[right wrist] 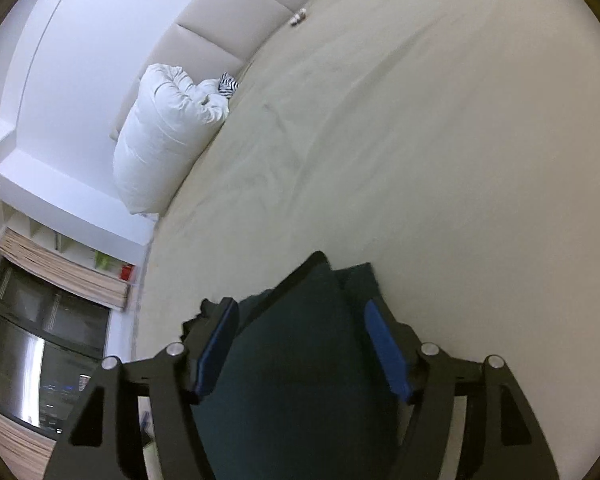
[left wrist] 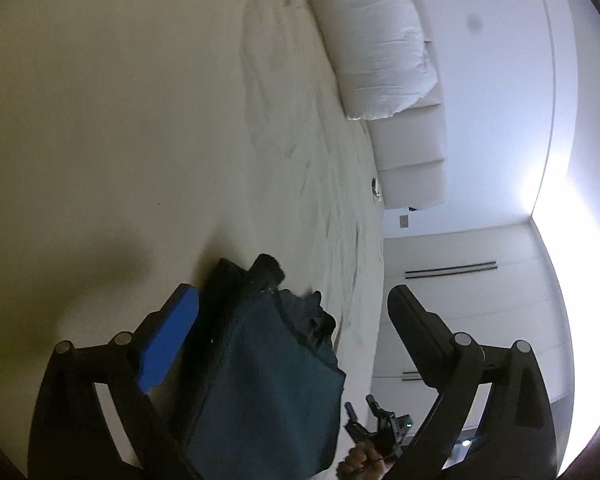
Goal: Fold small clothes
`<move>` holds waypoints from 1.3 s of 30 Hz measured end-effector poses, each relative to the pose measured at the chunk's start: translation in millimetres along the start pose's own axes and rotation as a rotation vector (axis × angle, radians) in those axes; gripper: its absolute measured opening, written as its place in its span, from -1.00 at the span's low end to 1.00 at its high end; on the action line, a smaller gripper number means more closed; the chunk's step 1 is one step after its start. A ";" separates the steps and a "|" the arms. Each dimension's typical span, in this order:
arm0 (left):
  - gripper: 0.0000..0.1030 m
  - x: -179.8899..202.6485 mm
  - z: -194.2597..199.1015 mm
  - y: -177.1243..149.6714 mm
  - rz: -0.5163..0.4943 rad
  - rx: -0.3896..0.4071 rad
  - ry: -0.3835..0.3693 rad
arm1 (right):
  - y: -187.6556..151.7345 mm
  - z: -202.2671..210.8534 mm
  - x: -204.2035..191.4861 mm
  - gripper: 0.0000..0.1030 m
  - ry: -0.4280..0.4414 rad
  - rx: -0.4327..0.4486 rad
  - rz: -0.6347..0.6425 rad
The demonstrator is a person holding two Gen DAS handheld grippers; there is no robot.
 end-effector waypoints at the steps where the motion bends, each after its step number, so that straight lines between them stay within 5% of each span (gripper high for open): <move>1: 0.88 5.6 5.5 -4.8 -0.042 -0.003 0.013 | -2.7 5.4 -1.2 0.35 -0.015 0.011 0.015; 8: 0.88 35.6 1.5 -81.8 -0.334 -0.052 0.115 | -44.3 18.7 -25.1 0.35 -0.178 -0.009 0.281; 12: 0.88 38.0 -34.7 -137.4 -0.598 -0.097 0.294 | -63.4 10.0 -22.8 0.35 -0.324 -0.020 0.408; 15: 0.82 14.7 -50.1 -150.7 -0.659 -0.119 0.407 | -78.1 6.8 -0.5 0.33 -0.405 -0.060 0.429; 23: 0.75 33.2 -30.8 -153.3 -0.758 -0.034 0.472 | -81.6 39.7 13.0 0.25 -0.423 0.027 0.369; 25: 0.75 49.6 -34.1 -166.0 -0.830 -0.025 0.463 | -81.9 48.2 -9.8 0.25 -0.326 0.072 0.366; 27: 0.75 60.1 -41.6 -174.9 -0.872 -0.051 0.462 | -86.2 44.3 -47.5 0.25 -0.140 0.057 0.371; 30: 0.75 47.5 -56.6 -182.2 -0.864 -0.079 0.524 | -96.6 20.6 -91.1 0.25 0.149 -0.048 0.317; 32: 0.75 30.7 -63.3 -177.5 -0.816 -0.102 0.566 | -102.7 -6.6 -101.5 0.25 0.268 -0.140 0.251; 35: 0.75 19.0 -63.9 -179.4 -0.838 -0.102 0.591 | -107.4 -50.5 -81.5 0.17 0.278 -0.228 0.151; 37: 0.75 17.0 -67.2 -181.9 -0.874 -0.111 0.622 | -106.4 -64.6 -50.6 -0.30 0.265 -0.235 0.045; 39: 0.75 15.9 -62.1 -181.8 -0.875 -0.112 0.623 | -102.2 -56.0 -31.6 -0.42 0.315 -0.201 -0.023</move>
Point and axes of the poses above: each gripper's, at about its wrist camera, not at the fingertips, and z roughly against the way its jaws point, x to its right, y to its top, the point moved 7 cm from there along -z, roughly the way its jaws point, and after that the axes turned 2 degrees about -x, right-handed, at the moved point
